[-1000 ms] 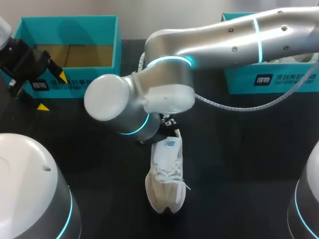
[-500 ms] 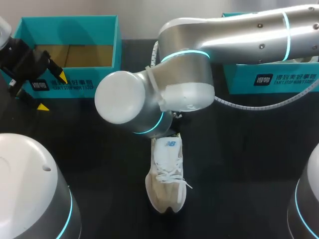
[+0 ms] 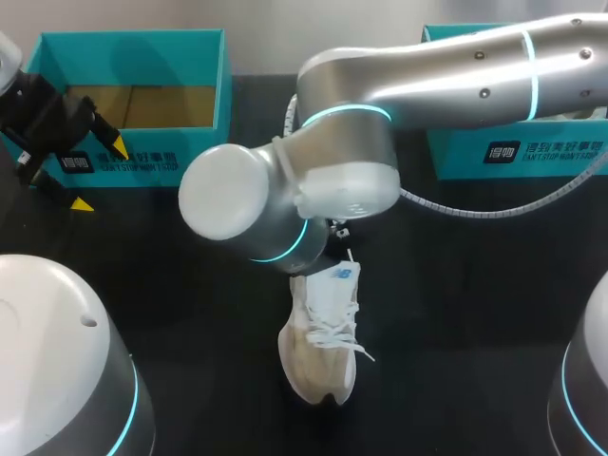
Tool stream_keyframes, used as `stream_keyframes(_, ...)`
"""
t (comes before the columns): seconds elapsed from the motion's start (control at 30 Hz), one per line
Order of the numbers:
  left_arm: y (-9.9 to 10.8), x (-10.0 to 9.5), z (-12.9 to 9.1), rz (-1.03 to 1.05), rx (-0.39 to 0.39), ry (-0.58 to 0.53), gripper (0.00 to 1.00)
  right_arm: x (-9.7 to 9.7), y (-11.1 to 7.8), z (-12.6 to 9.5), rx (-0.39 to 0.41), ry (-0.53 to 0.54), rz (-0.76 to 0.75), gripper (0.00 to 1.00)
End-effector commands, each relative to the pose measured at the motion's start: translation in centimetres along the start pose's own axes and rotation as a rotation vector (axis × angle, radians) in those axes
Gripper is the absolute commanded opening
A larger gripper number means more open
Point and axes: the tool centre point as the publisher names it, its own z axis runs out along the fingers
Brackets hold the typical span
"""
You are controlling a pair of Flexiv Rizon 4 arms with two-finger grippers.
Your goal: Take the shoe out of the shoebox, open the shoe tongue, remove and reinsert the insole, then place the shoe into the shoebox
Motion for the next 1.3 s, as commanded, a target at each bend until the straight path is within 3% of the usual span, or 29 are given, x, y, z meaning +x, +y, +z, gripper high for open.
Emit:
stream_keyframes(0.03, -0.1, 0.1, -0.1, 0.000, -0.004, 0.001, 1.00, 1.1, -0.7, 0.7, -0.004, -0.061, 0.561, 0.00)
stream_keyframes(0.6, -0.1, 0.1, -0.1, 0.000, -0.004, 0.001, 1.00, 3.5, -1.0, 4.7, 0.075, 0.088, 0.563, 0.00)
stream_keyframes(0.8, -0.1, 0.1, -0.1, 0.000, -0.004, 0.001, 1.00, 3.7, -0.6, 2.5, 0.048, 0.218, 0.563, 0.00)
stream_keyframes(1.13, -0.1, 0.1, -0.1, 0.000, -0.004, 0.001, 1.00, 2.1, 0.2, -1.4, -0.048, 0.272, 0.590, 0.00)
stream_keyframes(1.3, -0.1, 0.1, -0.1, 0.000, -0.004, 0.001, 1.00, 2.0, 0.4, -1.1, -0.060, 0.254, 0.585, 0.00)
